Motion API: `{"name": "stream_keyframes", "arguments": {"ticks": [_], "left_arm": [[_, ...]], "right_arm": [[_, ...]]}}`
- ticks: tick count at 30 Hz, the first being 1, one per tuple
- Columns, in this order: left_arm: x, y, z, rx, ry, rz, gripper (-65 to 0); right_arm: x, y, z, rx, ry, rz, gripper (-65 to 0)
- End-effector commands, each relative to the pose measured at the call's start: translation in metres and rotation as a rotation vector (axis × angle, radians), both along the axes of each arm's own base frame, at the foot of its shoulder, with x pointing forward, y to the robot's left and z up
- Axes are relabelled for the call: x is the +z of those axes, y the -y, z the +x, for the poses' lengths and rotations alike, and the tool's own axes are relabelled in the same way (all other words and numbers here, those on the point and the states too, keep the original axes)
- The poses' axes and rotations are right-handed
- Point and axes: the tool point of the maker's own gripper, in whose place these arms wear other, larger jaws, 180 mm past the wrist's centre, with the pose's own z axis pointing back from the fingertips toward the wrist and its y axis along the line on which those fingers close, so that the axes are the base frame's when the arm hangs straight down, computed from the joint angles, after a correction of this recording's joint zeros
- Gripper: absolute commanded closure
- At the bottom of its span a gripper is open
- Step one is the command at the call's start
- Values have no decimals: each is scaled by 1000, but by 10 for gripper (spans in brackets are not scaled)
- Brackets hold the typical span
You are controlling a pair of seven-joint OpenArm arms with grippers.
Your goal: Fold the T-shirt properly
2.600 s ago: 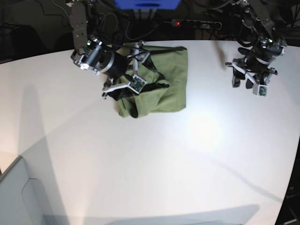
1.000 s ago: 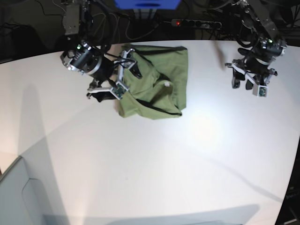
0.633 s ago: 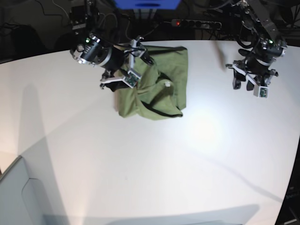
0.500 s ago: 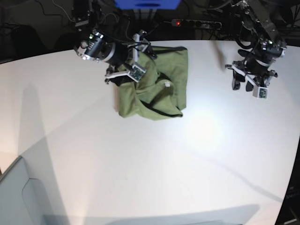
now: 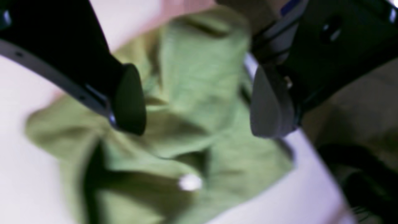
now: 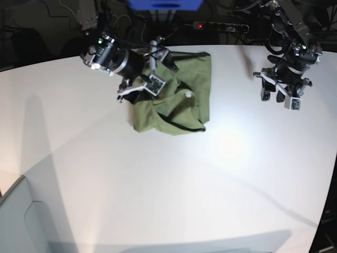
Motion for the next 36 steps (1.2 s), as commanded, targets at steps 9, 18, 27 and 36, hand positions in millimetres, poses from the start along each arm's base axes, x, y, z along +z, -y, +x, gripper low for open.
{"name": "stream_keyframes", "arguments": {"ticks": [9, 18, 27, 36], "left_arm": [[11, -1, 5, -12, 40, 9, -282], [10, -1, 4, -12, 37, 9, -282], [12, -1, 7, -12, 46, 9, -282], [12, 0, 7, -12, 48, 8, -282]], "right_arm": [[-10, -3, 32, -3, -2, 27, -507], [-22, -6, 37, 7, -34, 19, -392], [-16, -19, 24, -1, -47, 67, -9], [9, -58, -19, 129, -23, 123, -1]]}}
